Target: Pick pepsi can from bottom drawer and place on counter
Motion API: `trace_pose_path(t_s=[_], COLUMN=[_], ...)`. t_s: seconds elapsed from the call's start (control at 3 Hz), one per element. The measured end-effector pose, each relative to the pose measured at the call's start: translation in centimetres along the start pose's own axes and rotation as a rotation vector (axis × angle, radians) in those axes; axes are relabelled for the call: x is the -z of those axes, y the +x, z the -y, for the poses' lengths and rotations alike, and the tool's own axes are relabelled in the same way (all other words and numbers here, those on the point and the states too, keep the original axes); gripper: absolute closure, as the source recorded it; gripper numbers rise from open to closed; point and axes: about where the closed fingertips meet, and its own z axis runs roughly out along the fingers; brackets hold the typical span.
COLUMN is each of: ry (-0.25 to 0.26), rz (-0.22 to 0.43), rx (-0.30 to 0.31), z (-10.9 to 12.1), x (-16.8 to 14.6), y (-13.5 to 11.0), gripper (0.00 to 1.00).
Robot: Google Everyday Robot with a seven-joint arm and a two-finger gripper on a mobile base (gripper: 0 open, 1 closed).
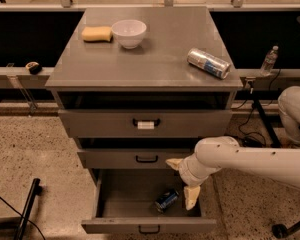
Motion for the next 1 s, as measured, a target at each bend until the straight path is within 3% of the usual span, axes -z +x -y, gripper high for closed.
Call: trace_pose_path(t_s=[0.67, 1.0], ry=[-0.017, -0.086], rz=[0.029, 0.056], rx=[0.056, 0.127], z=[-1.4, -1.6], x=[-2.4, -3.7], y=[0.9, -0.7], gripper=[0.0, 0.0])
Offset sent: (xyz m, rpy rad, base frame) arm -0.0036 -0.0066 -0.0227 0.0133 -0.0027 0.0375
